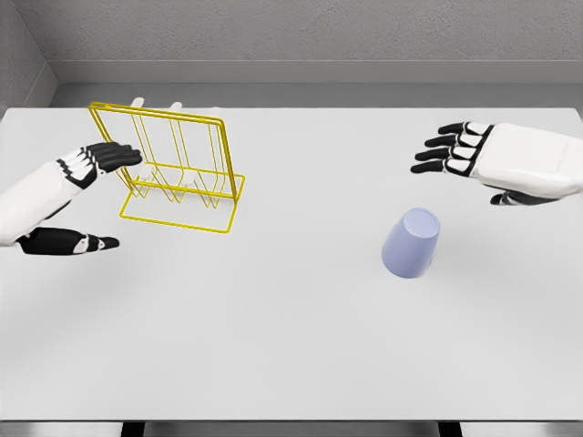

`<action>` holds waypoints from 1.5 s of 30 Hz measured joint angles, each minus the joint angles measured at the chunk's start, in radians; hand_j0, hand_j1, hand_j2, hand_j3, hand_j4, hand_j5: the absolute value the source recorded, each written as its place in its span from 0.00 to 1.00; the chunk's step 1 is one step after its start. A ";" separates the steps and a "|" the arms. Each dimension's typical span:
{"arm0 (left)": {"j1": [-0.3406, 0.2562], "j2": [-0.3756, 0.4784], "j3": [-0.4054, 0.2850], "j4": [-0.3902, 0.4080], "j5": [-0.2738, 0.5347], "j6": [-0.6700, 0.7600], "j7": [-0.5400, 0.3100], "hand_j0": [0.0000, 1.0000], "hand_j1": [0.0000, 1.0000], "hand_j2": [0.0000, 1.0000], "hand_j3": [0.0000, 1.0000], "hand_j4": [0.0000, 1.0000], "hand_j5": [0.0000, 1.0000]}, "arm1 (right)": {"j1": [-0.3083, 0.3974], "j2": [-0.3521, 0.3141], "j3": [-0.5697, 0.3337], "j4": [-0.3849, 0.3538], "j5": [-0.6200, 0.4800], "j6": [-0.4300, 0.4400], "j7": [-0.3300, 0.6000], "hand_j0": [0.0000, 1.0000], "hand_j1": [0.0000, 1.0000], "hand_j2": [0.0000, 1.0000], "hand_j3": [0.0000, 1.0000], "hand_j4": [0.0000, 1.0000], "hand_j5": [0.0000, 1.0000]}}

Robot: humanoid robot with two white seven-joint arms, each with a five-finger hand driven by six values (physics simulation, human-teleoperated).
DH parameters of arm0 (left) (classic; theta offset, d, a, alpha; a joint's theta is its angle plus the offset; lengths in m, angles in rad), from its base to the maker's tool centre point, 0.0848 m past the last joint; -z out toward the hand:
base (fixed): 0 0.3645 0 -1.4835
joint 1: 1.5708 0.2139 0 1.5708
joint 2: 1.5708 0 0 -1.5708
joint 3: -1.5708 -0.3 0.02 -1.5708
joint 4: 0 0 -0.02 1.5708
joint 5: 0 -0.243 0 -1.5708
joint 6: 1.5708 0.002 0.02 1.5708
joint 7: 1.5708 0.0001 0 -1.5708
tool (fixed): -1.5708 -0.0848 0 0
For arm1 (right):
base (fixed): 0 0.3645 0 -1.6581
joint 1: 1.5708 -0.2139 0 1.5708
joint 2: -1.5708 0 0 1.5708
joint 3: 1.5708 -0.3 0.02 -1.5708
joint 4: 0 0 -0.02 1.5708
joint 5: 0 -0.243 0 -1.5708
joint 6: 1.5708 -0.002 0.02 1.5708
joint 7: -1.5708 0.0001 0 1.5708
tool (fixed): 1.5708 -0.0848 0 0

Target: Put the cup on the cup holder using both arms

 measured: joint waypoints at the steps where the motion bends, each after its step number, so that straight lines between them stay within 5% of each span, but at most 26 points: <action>1: 0.000 -0.002 0.000 0.000 0.000 0.000 0.000 1.00 1.00 1.00 1.00 1.00 1.00 | -0.003 0.000 0.001 0.000 0.002 0.000 0.000 1.00 1.00 1.00 1.00 1.00 1.00; 7: 0.000 -0.025 0.003 0.002 0.000 0.000 0.000 1.00 1.00 1.00 1.00 1.00 1.00 | -0.071 0.008 0.004 0.000 -0.002 0.000 -0.001 1.00 1.00 1.00 1.00 1.00 1.00; 12: 0.000 -0.050 0.002 0.003 -0.015 0.000 0.000 1.00 1.00 1.00 1.00 1.00 1.00 | -0.150 0.062 0.021 0.000 -0.003 0.000 0.261 1.00 1.00 1.00 1.00 1.00 1.00; 15: 0.000 -0.071 -0.006 0.003 -0.001 0.000 0.004 1.00 1.00 1.00 1.00 1.00 1.00 | -0.203 0.091 0.032 0.000 -0.003 -0.001 0.328 1.00 1.00 1.00 1.00 1.00 1.00; 20: -0.002 -0.077 -0.089 0.004 0.130 0.000 0.004 1.00 1.00 1.00 1.00 1.00 1.00 | -0.213 0.142 0.082 0.000 0.008 -0.001 0.360 1.00 1.00 1.00 1.00 1.00 1.00; 27: -0.014 -0.083 -0.148 0.001 0.200 0.000 -0.007 1.00 1.00 1.00 1.00 1.00 1.00 | -0.210 0.209 0.197 0.068 0.070 -0.001 0.366 1.00 1.00 1.00 1.00 1.00 1.00; 35: -0.015 -0.102 -0.272 0.000 0.455 -0.001 -0.256 1.00 1.00 1.00 1.00 1.00 1.00 | -0.207 0.224 0.235 0.078 0.105 -0.001 0.367 1.00 1.00 1.00 1.00 1.00 1.00; 45: -0.064 -0.202 -0.345 0.002 0.642 0.057 -0.341 1.00 1.00 1.00 1.00 1.00 1.00 | -0.206 0.276 0.273 0.134 0.150 -0.001 0.367 1.00 1.00 1.00 1.00 1.00 1.00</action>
